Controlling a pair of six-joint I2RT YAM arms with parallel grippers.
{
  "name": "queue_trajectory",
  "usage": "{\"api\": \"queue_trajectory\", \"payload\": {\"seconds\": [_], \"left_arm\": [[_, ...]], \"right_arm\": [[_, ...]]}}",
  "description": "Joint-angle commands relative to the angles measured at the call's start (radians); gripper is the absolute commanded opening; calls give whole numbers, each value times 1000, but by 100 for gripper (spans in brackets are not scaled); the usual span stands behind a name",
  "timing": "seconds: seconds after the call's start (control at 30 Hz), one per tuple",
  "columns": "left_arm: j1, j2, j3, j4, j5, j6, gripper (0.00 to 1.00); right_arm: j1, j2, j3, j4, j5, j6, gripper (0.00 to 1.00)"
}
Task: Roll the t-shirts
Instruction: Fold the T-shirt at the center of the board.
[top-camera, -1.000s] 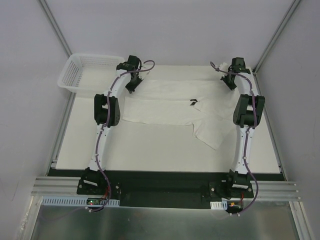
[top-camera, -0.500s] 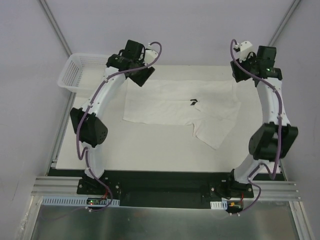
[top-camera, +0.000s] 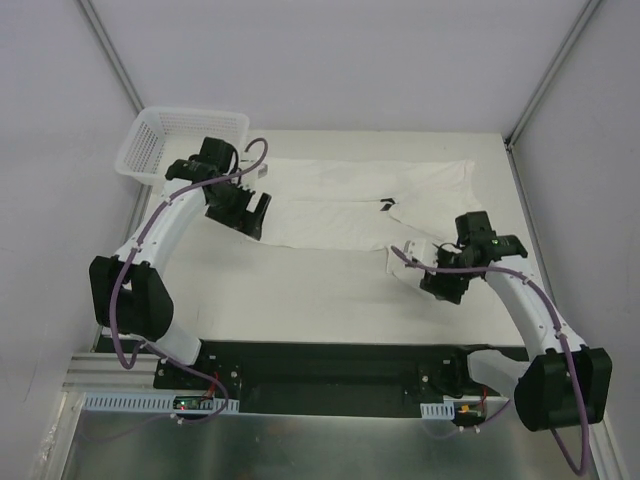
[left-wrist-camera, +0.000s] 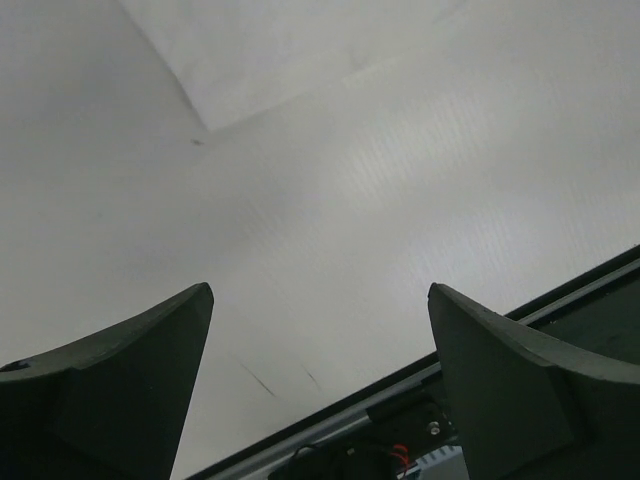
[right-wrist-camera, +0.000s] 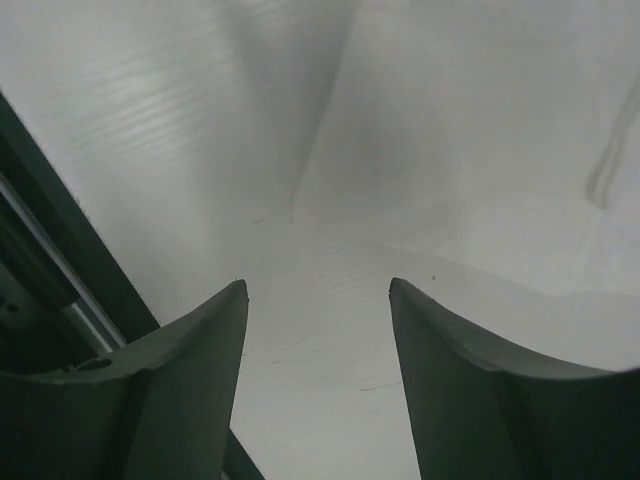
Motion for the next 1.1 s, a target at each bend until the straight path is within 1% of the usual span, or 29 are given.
{"api": "queue_trajectory", "payload": {"seconds": [0.0, 0.1, 0.2, 0.27, 0.4, 0.63, 0.8, 0.93, 1.03, 1.07], "left_arm": [[145, -86, -119, 26, 90, -54, 88], [211, -100, -169, 40, 139, -76, 87], [246, -120, -203, 46, 132, -64, 87], [277, -136, -216, 46, 110, -58, 87], [338, -153, -231, 43, 124, -61, 87], [380, -146, -242, 41, 113, -54, 87], [383, -137, -233, 38, 109, -51, 87], [386, -124, -222, 35, 106, -48, 87], [388, -110, -213, 34, 113, -51, 87], [385, -106, -210, 34, 124, -54, 87]], "right_arm": [[0, -137, -126, 55, 26, -294, 62], [3, -141, -172, 83, -23, -340, 61], [6, -112, -200, 98, -43, -407, 60], [6, -70, -217, 114, -37, -425, 58], [6, 18, -214, 144, -31, -449, 56], [8, 131, -177, 158, -43, -486, 52], [8, 182, -179, 160, -20, -512, 50], [8, 219, -194, 189, -5, -500, 48], [8, 248, -197, 218, 20, -469, 43], [6, 265, -194, 224, 21, -460, 38]]}}
